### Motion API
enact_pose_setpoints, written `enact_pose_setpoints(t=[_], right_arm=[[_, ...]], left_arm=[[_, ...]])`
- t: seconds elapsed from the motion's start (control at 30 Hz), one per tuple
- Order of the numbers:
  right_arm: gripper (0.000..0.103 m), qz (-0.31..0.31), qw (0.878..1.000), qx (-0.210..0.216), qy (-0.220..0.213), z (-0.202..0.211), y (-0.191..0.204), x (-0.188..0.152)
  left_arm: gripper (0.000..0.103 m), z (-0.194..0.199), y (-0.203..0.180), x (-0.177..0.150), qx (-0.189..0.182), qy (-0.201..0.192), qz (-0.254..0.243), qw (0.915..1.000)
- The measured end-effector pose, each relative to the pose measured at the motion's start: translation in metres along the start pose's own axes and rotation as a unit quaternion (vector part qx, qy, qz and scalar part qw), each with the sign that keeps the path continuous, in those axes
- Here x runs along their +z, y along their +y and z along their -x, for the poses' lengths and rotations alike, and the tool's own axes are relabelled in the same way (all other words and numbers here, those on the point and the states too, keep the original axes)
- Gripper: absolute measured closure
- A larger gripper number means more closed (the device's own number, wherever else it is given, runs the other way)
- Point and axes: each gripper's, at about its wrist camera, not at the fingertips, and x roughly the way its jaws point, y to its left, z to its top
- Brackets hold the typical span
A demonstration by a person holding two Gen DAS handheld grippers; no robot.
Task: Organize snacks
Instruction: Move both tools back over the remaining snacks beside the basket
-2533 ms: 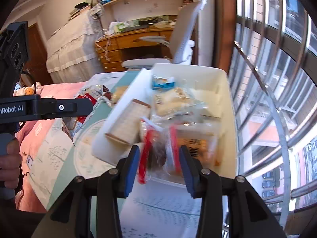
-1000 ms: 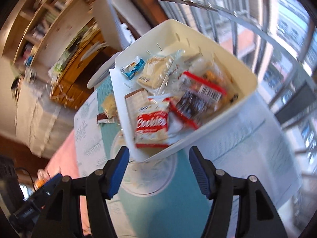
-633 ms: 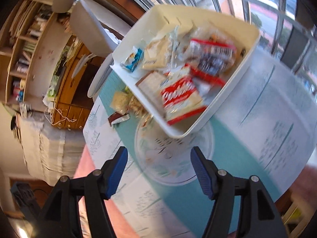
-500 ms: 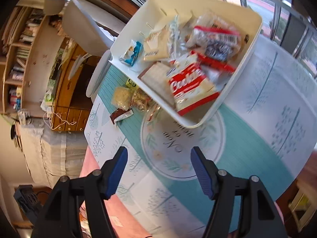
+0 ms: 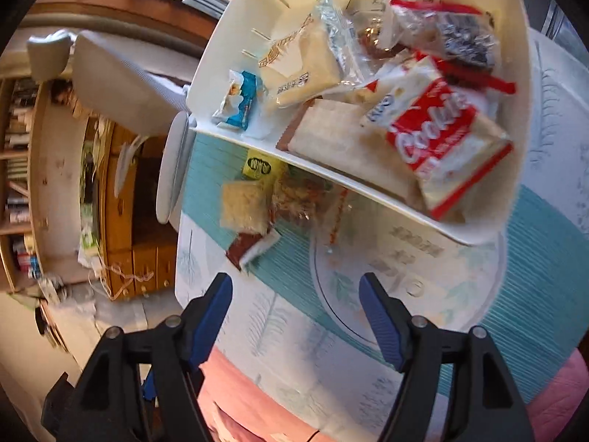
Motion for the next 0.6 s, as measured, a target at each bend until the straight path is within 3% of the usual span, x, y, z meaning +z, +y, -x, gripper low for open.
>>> enact_pose_setpoints(t=[0.37,0.6], right_arm=[[0.031,-0.034,0.999,-0.021,-0.03,-0.051,0.009,0.013],[0.031,-0.048,0.996,-0.045,-0.054,-0.07,0.006,0.02]], left_arm=[[0.019,-0.097,0.02,0.023,-0.033,0.004,-0.086,0.9957],[0.019,-0.133,0.029,0.03,-0.072,0.0,-0.086,0.9937]])
